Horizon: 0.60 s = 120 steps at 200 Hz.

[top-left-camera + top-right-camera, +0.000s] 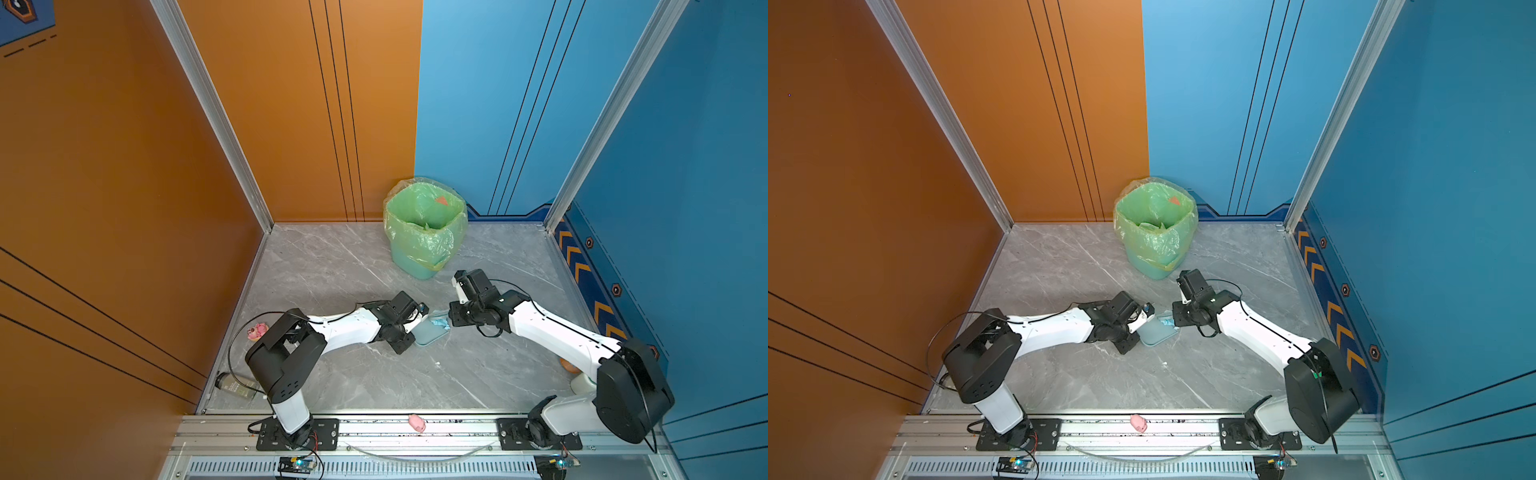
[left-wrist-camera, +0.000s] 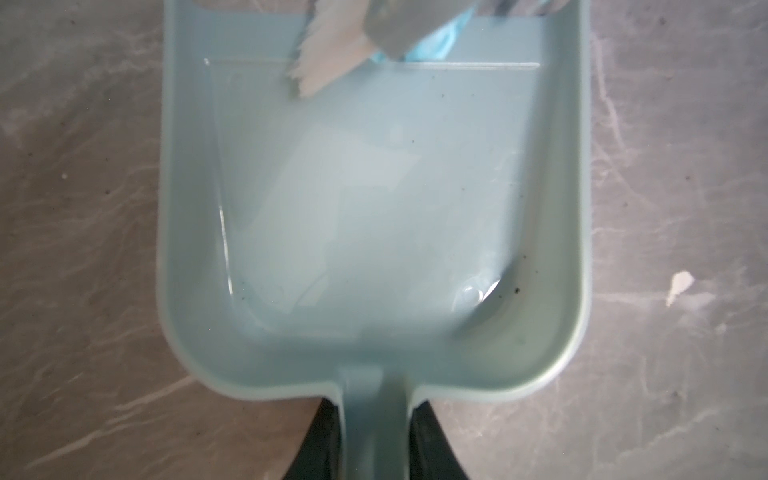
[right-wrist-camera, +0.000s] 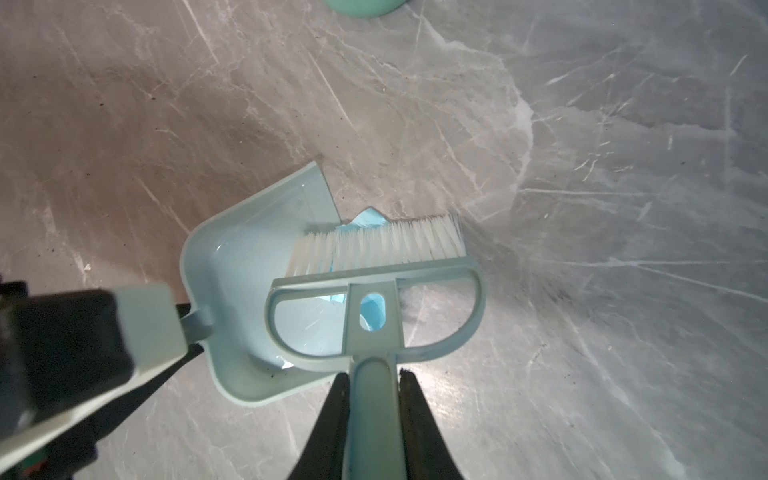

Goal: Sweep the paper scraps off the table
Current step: 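Push the light blue scrap with the right gripper's brush into the dustpan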

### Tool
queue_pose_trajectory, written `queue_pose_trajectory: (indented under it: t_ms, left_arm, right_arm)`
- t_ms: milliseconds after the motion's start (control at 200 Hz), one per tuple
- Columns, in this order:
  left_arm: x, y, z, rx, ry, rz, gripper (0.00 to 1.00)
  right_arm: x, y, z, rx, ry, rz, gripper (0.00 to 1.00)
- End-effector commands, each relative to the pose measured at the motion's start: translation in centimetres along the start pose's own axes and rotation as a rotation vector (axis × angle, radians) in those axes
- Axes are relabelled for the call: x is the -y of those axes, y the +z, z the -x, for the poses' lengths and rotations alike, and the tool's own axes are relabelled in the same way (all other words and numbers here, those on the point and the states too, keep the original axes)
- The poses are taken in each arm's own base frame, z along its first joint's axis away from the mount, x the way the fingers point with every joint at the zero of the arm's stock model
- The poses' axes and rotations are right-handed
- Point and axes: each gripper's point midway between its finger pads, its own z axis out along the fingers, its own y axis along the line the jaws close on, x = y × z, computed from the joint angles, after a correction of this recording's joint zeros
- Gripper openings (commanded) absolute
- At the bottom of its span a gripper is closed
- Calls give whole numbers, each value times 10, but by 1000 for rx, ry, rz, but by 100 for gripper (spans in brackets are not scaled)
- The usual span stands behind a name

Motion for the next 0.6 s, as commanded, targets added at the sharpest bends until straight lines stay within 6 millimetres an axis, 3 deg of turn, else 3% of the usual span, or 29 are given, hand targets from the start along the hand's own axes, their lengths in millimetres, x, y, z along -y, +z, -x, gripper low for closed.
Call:
queue_pose_trajectory:
  t_ms: [0,180,315,440,596]
  left_arm:
    - [3,3,-2,-31,13,-10,0]
    - [4,3,-1,-31,8,-15,0]
    - [3,2,-1,-33,9,-10,0]
    - [3,3,-1,-35,8,-8,0]
    - [3,4,0,-35,7,-9,0]
  right_arm:
    - [3,-13,-1,26,-7,23,0]
    - [48,-23,23,137,98,-158,0]
    - [76,-20,26,139,132,-276,0]
    - [81,-14,16,77,95,-304,0]
    - [70,-10,0,25,43,-269,0]
